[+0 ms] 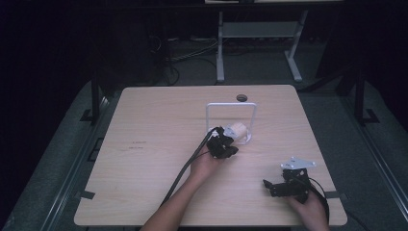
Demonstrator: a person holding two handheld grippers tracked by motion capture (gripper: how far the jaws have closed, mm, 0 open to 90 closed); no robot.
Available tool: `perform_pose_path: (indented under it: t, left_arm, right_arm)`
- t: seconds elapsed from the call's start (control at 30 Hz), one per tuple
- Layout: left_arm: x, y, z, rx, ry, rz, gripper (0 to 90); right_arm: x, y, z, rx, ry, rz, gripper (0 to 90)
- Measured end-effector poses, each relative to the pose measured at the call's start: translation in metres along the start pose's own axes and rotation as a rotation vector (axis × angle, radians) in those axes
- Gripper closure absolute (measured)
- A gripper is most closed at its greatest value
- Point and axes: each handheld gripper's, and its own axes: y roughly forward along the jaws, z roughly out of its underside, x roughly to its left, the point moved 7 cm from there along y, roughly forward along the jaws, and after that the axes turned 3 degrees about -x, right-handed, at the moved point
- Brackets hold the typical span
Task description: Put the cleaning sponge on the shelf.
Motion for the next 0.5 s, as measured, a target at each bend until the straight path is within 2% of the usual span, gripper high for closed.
perform_pose_path:
  t: [0.5]
  left_arm:
    - [0.019, -0.008, 0.003, -0.006, -0.030, -0.049, 89.6]
  right_arm:
    - [0.000, 0.000, 0.000, 0.000, 0.000, 0.000, 2.0]
